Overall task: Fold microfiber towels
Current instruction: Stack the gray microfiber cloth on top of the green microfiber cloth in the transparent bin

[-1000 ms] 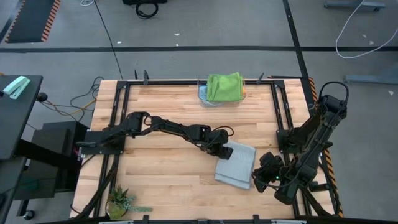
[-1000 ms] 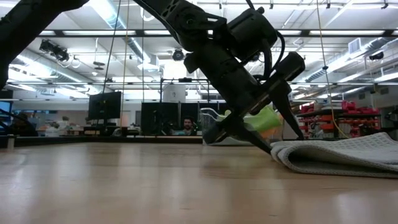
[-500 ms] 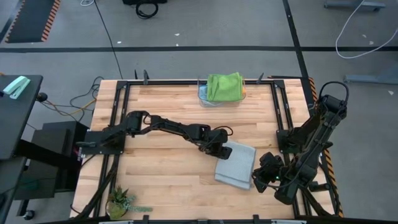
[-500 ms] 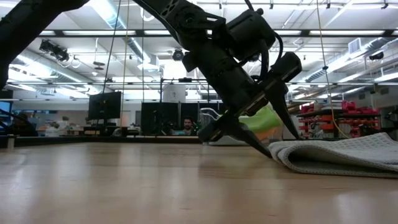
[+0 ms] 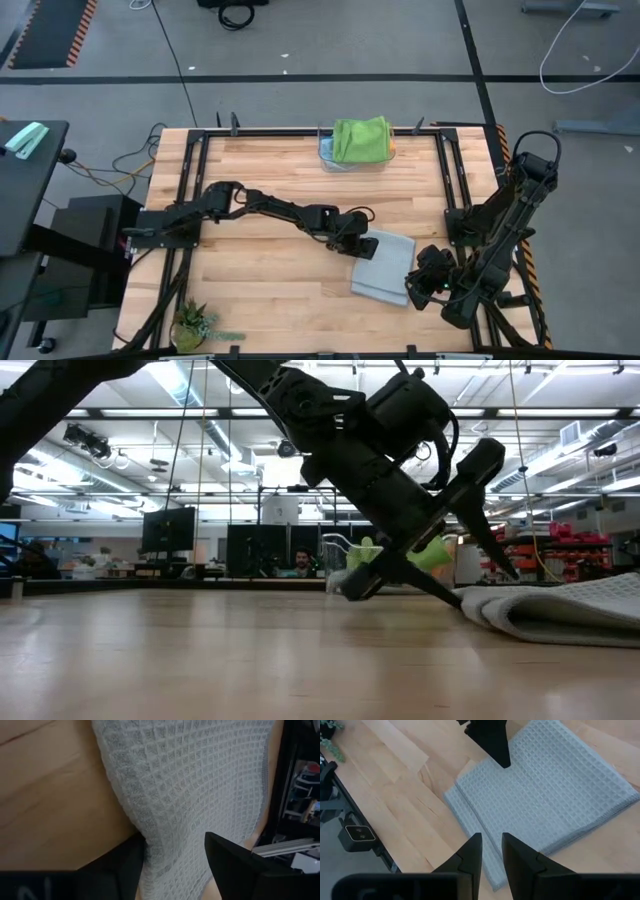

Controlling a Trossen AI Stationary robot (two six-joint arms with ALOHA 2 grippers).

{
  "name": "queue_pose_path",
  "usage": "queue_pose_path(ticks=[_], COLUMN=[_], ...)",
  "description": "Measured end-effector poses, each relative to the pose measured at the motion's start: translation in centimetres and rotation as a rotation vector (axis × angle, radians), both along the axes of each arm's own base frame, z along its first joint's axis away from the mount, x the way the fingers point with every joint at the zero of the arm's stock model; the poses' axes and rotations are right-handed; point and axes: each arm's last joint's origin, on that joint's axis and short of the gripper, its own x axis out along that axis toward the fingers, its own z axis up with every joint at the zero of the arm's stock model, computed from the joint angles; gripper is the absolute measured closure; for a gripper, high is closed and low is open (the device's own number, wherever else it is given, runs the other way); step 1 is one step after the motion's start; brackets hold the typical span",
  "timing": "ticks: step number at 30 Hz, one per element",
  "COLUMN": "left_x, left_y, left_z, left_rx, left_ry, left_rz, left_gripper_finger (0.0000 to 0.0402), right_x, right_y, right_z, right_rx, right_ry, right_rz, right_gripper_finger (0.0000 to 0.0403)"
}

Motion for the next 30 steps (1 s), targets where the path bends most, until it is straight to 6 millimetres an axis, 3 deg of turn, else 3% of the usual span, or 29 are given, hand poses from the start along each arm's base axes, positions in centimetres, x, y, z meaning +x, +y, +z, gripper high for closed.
queue_pose_path(ticks=[7,20,30], left_x=[0.6,1.1,1.7], left_y=[-0.3,-0.9,-0.1], left_z=[-0.4,-0.6,0.4], left_rx=[0.007,0.149,0.208], left_ry=[-0.061,-0.16,-0.26], left_rz=[0.029,0.063,0.074], left_gripper_finger=[0.0228,0.0381,0.0391], right_x=[0.0,0.0,0.1], right_y=[0.0,0.0,0.0], right_z=[0.0,0.0,0.0], right_rx=[-0.001,0.003,-0.004], right_ry=[-0.002,-0.01,-0.021], right_rz=[-0.001,-0.009,-0.012], right_gripper_finger=[0.0321,0.0321,0.0321])
